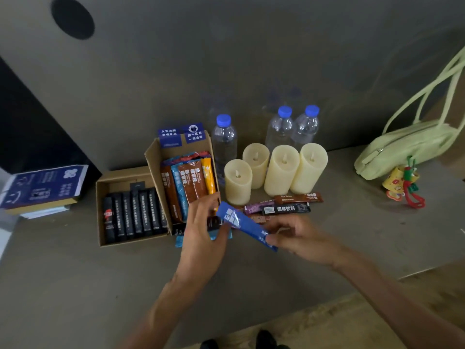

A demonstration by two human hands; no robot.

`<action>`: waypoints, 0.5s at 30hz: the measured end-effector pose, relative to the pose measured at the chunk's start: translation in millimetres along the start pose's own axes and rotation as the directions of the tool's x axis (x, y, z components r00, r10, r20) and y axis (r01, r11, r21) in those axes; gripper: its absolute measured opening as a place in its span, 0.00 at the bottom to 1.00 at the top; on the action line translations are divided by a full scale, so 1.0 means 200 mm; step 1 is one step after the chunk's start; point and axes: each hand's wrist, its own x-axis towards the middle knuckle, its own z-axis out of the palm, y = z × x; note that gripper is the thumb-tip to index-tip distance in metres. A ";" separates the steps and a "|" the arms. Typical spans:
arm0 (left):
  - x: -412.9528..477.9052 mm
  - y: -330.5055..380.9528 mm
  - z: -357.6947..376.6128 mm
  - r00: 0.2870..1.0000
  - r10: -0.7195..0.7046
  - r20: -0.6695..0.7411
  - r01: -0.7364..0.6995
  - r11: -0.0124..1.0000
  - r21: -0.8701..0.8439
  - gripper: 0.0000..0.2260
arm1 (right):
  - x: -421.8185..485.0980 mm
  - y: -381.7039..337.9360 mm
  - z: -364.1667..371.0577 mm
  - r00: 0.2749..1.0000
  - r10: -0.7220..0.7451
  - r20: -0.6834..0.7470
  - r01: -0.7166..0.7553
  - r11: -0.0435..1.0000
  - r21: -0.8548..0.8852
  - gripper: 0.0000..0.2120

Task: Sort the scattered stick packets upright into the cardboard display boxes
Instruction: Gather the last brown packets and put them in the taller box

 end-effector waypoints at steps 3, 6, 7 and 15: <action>0.00 0.02 -0.02 0.969 -0.248 -0.014 0.240 0.950 -0.199 0.18 | 0.06 -0.01 0.04 0.997 -0.040 -0.065 0.041 0.999 0.025 0.06; -0.01 0.02 -0.02 0.964 -0.264 0.028 0.262 0.930 -0.259 0.09 | 0.11 -0.02 0.08 0.994 -0.075 -0.084 0.076 0.997 0.006 0.07; -0.02 0.02 -0.01 0.961 -0.270 0.056 0.275 0.920 -0.279 0.08 | 0.12 -0.02 0.10 0.992 -0.089 -0.090 0.088 0.996 -0.008 0.07; 0.08 -0.04 -0.08 0.917 -0.396 -0.054 0.385 0.911 -0.146 0.02 | 0.23 -0.03 0.24 0.992 -0.099 -0.074 0.088 0.986 -0.141 0.09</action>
